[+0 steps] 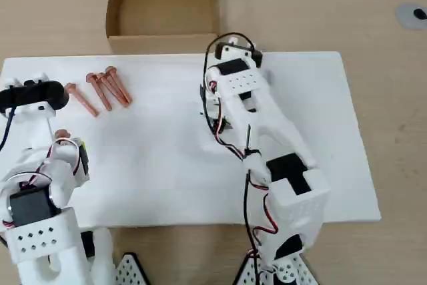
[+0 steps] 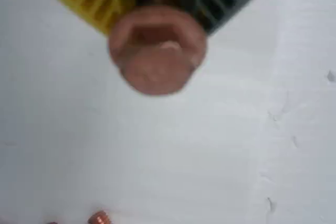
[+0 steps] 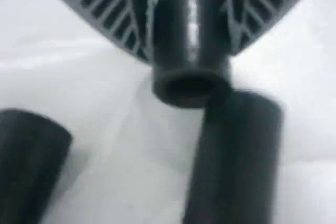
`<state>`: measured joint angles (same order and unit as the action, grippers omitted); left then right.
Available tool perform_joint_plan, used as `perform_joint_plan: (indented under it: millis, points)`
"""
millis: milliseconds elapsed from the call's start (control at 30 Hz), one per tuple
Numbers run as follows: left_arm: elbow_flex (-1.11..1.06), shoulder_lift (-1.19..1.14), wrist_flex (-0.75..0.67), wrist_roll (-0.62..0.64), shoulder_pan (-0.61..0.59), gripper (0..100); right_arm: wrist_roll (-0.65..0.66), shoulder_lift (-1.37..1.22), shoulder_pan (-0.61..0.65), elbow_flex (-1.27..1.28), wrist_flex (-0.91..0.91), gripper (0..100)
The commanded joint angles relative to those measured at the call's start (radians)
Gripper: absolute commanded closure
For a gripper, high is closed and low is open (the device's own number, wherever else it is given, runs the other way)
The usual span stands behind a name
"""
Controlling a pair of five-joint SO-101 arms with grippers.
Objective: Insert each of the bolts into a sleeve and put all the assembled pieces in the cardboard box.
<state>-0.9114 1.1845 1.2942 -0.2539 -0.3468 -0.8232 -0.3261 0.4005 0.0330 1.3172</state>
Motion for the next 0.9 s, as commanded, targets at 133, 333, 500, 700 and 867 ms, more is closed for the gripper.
perform_joint_plan:
  millis: [133,333,500,700,867]
  points:
    - [0.020,0.016,0.002,0.002,0.005,99,0.069,0.015,-0.082,-0.338,0.133,98.8]
    - [0.035,0.016,0.012,0.002,0.005,99,0.129,0.010,-0.105,-0.503,0.265,98.8]
    - [0.095,0.016,0.046,0.008,0.005,99,0.230,0.015,-0.097,-0.556,0.342,98.8]
    - [0.241,0.016,0.035,0.051,0.011,99,0.700,0.079,0.002,-0.720,0.457,98.8]
    - [0.339,0.016,-0.124,0.129,0.011,99,0.832,0.237,0.068,-0.851,0.440,98.8]
